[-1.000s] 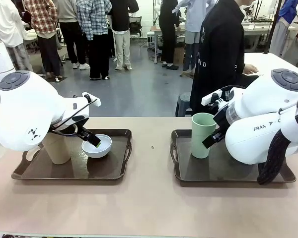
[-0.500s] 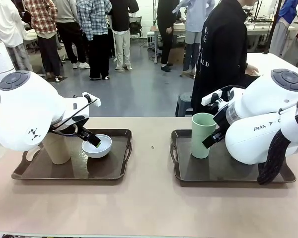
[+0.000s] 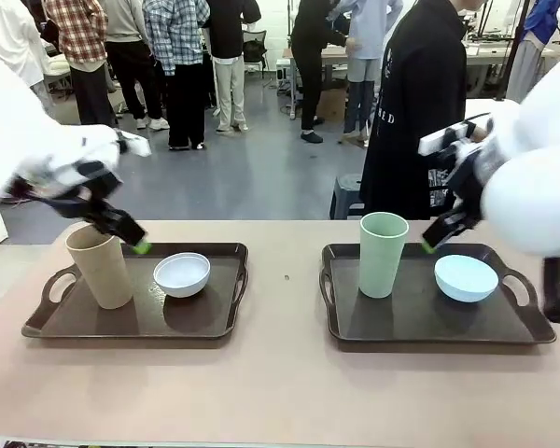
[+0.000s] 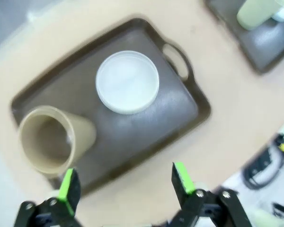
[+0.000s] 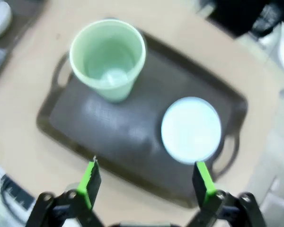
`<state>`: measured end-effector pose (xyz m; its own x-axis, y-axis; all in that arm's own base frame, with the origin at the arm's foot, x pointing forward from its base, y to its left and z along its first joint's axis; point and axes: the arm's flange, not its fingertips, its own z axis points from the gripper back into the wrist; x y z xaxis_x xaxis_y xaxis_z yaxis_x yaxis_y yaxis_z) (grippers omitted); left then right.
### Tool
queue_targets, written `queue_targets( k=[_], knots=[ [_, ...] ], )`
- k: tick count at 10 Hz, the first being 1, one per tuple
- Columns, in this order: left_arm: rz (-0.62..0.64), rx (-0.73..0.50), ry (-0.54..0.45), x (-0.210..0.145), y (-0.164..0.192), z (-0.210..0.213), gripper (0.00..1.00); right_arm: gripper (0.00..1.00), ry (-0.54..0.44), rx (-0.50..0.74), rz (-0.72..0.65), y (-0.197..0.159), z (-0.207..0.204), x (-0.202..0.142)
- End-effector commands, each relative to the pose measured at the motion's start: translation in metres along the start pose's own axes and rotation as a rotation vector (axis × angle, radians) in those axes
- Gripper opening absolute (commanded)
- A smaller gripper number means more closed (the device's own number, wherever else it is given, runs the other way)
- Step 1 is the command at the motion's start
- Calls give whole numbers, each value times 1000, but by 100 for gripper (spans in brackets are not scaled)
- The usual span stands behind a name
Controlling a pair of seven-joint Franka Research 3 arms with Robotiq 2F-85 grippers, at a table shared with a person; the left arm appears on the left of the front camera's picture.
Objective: Set up a tray with a mat and arrange the tableware.
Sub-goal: Pick up the Picnic Bowl and Reusable plastic cup from the Handle tray in front of the human's position and hold them in the air.
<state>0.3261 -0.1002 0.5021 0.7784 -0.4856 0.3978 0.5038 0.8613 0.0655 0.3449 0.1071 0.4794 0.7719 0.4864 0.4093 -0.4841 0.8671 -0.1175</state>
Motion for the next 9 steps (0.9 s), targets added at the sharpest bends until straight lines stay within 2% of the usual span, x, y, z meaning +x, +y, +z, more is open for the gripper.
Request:
queue_targets(
  k=[1,2,3,4,5,6,7,8,9],
  knots=[
    [-27,7,-43,21,-6,-42,100,100,-70,-20,61,12,-25,18],
    [-27,7,-43,21,-6,-42,100,100,-70,-20,61,12,-25,18],
    [-27,7,-43,21,-6,-42,100,100,-1,0,-1,-2,10,-4],
    [-10,12,-16,-1,-3,4,100,100,84,260,13,-16,-13,45],
    [176,-305,-80,-34,52,32,100,100,-56,658,-178,-82,24,24],
    [320,-592,-216,-106,123,64,100,100,-229,878,-395,-168,59,-36],
    [452,-754,-322,-162,188,77,100,100,-413,1009,-587,-234,72,-97],
    [510,-919,-418,-208,222,58,100,100,-470,1164,-589,-260,59,-139],
    [482,-1119,-601,-235,232,33,100,100,-568,1380,-390,-263,32,-170]
  ],
)
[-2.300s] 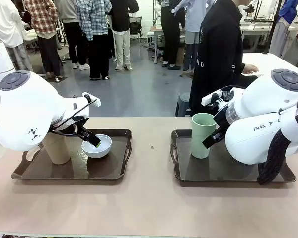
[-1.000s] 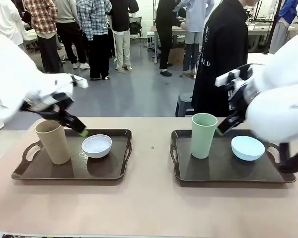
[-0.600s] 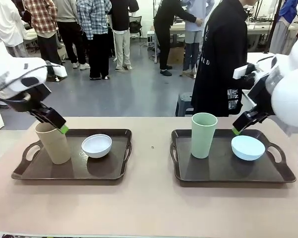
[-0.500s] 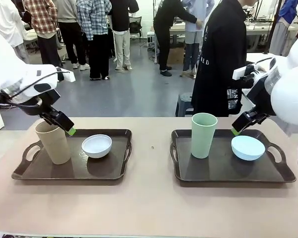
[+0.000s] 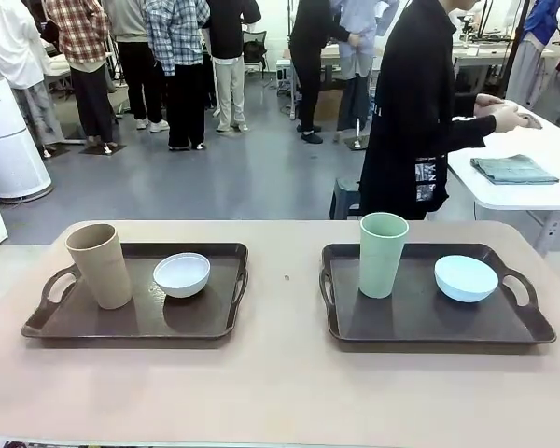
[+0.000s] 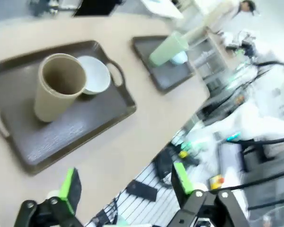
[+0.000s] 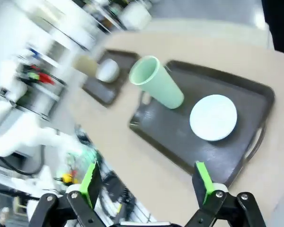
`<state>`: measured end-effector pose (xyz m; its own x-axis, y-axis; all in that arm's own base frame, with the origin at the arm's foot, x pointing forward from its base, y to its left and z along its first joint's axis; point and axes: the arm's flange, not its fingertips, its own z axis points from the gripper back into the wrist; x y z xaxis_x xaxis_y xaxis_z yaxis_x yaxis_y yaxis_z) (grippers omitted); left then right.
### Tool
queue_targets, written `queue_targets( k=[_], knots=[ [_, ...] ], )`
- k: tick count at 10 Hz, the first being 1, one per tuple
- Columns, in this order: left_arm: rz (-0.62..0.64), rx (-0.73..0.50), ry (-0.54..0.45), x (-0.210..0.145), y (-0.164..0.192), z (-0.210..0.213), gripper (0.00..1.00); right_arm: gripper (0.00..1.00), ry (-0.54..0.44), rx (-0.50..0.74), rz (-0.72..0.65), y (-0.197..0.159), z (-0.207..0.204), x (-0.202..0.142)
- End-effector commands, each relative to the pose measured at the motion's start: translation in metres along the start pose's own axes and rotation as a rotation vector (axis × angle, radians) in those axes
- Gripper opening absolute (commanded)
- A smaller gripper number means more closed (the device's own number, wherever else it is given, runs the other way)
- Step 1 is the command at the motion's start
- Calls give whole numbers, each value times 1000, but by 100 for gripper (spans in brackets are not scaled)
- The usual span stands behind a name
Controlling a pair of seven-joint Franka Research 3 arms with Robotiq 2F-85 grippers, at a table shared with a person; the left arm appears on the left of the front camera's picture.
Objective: Set up a tray with a mat and arrange the tableware.
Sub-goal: Pick up the Picnic Bowl and Reusable plastic cup from the Handle tray in front of the human's position and hold them in the air.
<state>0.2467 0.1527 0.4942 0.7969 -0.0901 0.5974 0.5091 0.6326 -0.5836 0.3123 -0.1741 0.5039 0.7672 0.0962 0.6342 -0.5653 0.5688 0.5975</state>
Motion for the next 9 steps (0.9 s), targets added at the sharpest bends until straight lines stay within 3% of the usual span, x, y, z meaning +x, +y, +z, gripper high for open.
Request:
queue_targets(
  k=[1,2,3,4,5,7,8,9],
  knots=[
    [190,-563,-309,-25,85,-6,100,100,-193,769,57,-68,-8,-43],
    [272,-584,-411,-30,87,-41,100,100,-233,851,117,-93,-33,-68],
    [331,-618,-536,-27,87,-64,100,100,-322,890,-94,-130,-61,-82],
    [126,-232,-219,-59,70,11,100,100,-313,776,-306,-150,-89,-86],
    [126,-232,-219,-59,70,11,100,100,-297,399,54,-68,-13,-97],
    [126,-232,-219,-59,70,11,100,100,-297,399,54,-68,-13,-97],
    [126,-232,-219,-59,70,11,100,100,-322,492,-19,-91,-55,-104],
    [159,-264,-223,-53,79,5,100,100,-334,496,-9,-76,-56,-94]
  ],
)
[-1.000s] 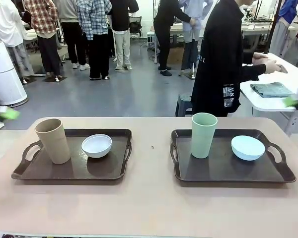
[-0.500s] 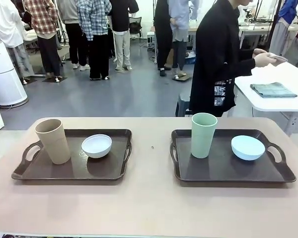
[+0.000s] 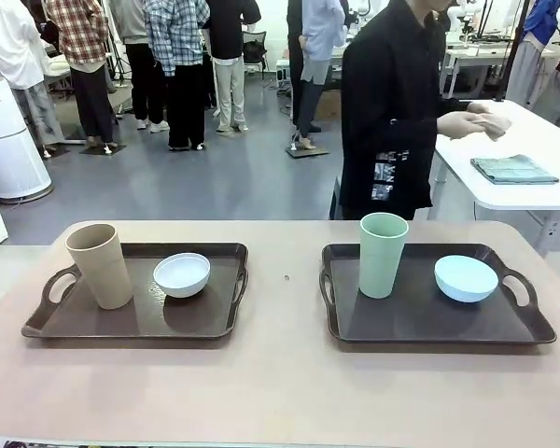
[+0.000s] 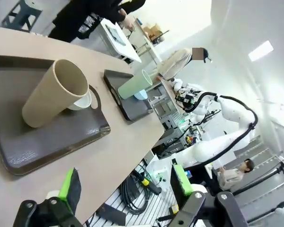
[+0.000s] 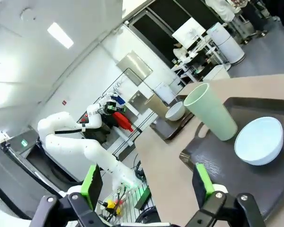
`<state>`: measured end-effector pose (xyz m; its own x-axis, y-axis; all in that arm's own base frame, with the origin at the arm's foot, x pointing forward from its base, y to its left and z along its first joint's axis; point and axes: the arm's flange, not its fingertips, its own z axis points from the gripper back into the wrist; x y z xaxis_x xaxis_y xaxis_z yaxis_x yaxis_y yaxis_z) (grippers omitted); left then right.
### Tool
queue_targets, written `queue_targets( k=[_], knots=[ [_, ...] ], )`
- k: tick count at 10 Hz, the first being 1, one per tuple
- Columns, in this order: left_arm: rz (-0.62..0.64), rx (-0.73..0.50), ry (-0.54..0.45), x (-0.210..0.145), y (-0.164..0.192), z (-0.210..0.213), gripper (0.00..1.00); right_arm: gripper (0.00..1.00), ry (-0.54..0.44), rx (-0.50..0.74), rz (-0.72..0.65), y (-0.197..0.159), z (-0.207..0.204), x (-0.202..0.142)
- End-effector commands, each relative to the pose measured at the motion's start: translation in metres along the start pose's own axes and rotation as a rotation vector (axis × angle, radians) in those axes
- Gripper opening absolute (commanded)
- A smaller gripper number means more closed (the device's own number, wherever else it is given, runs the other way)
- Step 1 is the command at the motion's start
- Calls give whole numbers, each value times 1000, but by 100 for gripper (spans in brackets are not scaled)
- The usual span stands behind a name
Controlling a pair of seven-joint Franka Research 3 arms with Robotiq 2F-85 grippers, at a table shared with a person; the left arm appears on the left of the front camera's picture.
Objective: Set up a tray with a mat and arrange the tableware.
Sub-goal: Pick up the Picnic Bowl and Reusable plastic cup from the Handle tray in front of the human's position and hold them in the air.
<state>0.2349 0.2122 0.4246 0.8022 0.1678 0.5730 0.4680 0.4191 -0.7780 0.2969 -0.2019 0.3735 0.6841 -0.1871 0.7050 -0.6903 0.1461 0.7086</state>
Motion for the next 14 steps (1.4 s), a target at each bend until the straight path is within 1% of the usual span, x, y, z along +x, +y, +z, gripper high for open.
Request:
queue_targets(
  k=[1,2,3,4,14],
  knots=[
    [64,-19,63,4,-4,-1,100,100,-65,48,-32,8,-20,-2],
    [92,-20,132,8,-3,6,100,100,-31,61,-10,13,-15,-1],
    [125,1,185,14,-3,12,100,100,-29,3,0,17,-10,-2],
    [52,-21,64,1,0,-5,100,100,-12,42,-14,2,-17,-3],
    [52,-21,64,1,0,-5,100,100,-12,42,-14,2,-17,-3]
  ],
)
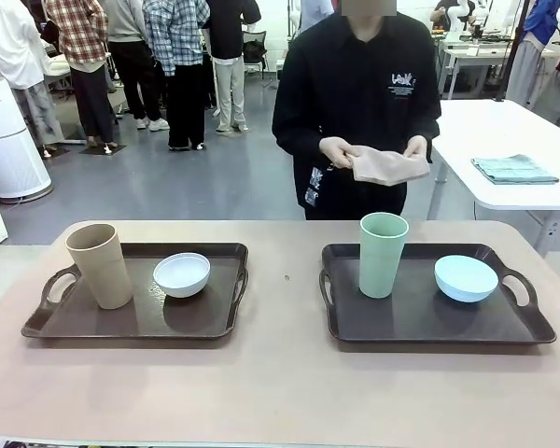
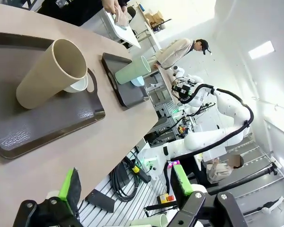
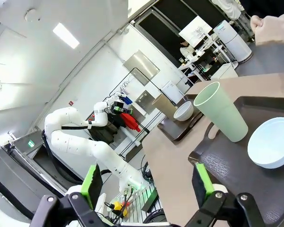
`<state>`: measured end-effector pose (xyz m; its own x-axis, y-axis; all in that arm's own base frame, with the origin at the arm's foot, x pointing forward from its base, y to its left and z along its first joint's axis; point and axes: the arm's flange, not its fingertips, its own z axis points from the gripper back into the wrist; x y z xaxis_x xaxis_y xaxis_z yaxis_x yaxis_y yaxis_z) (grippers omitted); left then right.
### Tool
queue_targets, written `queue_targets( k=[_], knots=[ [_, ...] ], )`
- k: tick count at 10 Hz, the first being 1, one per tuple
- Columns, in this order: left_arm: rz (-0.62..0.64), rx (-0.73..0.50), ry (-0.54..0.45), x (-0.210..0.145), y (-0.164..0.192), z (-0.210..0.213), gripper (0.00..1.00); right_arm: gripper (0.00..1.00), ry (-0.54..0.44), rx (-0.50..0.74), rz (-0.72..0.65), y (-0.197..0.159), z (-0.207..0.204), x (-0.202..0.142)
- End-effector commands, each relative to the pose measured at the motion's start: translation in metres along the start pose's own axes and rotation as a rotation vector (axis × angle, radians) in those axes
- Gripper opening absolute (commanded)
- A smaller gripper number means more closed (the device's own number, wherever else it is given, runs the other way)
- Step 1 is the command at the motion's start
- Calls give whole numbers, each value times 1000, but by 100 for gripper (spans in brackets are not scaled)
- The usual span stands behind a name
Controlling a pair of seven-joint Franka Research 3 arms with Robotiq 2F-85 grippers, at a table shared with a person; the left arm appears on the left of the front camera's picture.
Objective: Set up a tray with a mat and arrange the tableware.
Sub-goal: Pick up the Picnic Bowl and Reusable plastic cup from the Handle tray in front of the human's position and hold them in the air.
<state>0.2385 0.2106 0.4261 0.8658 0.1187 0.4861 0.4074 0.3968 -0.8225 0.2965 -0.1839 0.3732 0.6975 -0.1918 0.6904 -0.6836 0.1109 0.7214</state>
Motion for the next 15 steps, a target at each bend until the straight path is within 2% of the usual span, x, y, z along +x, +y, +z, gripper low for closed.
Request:
queue_targets(
  k=[1,15],
  knots=[
    [-26,-9,-25,-2,0,-3,100,100,-10,10,6,-1,1,1],
    [-26,-9,-25,-2,0,-3,100,100,-10,10,6,-1,1,1]
  ],
)
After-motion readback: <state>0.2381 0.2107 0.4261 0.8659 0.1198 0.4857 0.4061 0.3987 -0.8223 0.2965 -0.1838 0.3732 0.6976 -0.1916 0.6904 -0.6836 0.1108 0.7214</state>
